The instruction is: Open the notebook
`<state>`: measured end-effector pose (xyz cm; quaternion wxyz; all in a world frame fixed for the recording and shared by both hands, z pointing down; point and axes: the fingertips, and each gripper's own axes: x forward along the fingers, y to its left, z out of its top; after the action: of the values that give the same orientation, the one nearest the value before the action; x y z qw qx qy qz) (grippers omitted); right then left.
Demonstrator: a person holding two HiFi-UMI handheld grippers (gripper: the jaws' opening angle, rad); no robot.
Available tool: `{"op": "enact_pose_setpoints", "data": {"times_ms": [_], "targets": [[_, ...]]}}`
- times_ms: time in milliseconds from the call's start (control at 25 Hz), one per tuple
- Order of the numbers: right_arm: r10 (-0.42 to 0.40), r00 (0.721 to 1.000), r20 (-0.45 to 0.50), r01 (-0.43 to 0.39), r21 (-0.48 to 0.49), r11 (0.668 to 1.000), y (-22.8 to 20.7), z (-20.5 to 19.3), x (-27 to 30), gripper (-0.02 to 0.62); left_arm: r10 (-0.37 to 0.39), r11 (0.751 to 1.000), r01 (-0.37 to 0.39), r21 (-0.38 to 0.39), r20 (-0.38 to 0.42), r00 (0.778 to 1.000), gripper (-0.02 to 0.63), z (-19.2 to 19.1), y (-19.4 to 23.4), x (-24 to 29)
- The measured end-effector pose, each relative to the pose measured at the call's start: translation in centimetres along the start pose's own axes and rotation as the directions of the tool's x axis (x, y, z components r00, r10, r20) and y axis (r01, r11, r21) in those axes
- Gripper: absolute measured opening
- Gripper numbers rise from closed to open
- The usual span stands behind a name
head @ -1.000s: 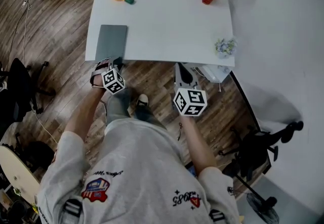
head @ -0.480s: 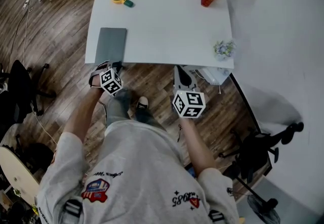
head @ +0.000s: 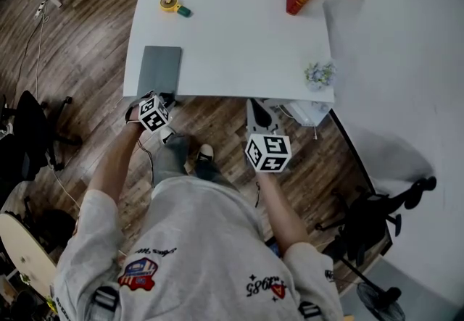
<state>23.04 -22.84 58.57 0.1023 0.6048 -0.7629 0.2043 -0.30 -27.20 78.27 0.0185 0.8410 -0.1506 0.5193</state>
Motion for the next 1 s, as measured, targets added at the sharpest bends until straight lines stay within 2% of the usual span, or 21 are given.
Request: {"op": "enact_pose_setpoints", "data": {"times_ms": [200, 400, 640, 840, 1000], "targets": [[0.0, 1.0, 0.003, 0.0, 0.003, 1.0, 0.0, 0.1, -0.2, 0.0, -0.024, 1.0, 0.024, 0.016, -0.003, 1.0, 0.054, 0.2, -0.2, -0.4], [0.002, 1.0, 0.006, -0.002, 0.007, 1.0, -0.2, 0.1, -0.2, 0.0, 0.032, 0.999, -0.032, 0.007, 0.051, 0.998, 0.028, 0.7, 0.0, -1.3], [0.013, 1.0, -0.005, -0.013, 0.002, 1.0, 0.0, -0.2, 0.0, 0.0, 0.064, 0.996, -0.053, -0.074, 0.149, 0.987, 0.018, 1.2, 0.8, -3.0], [0.027, 1.0, -0.01, -0.027, -0.002, 1.0, 0.8, -0.1, 0.3, 0.0, 0.021, 0.982, 0.019, -0.187, 0.213, 0.977, 0.018, 1.2, 1.1, -3.7], [0.036, 0.999, -0.01, -0.036, -0.008, 0.999, 1.1, 0.2, 0.6, 0.0, 0.042, 0.983, 0.002, -0.183, 0.234, 0.971, 0.017, 1.8, 1.5, -4.3]]}}
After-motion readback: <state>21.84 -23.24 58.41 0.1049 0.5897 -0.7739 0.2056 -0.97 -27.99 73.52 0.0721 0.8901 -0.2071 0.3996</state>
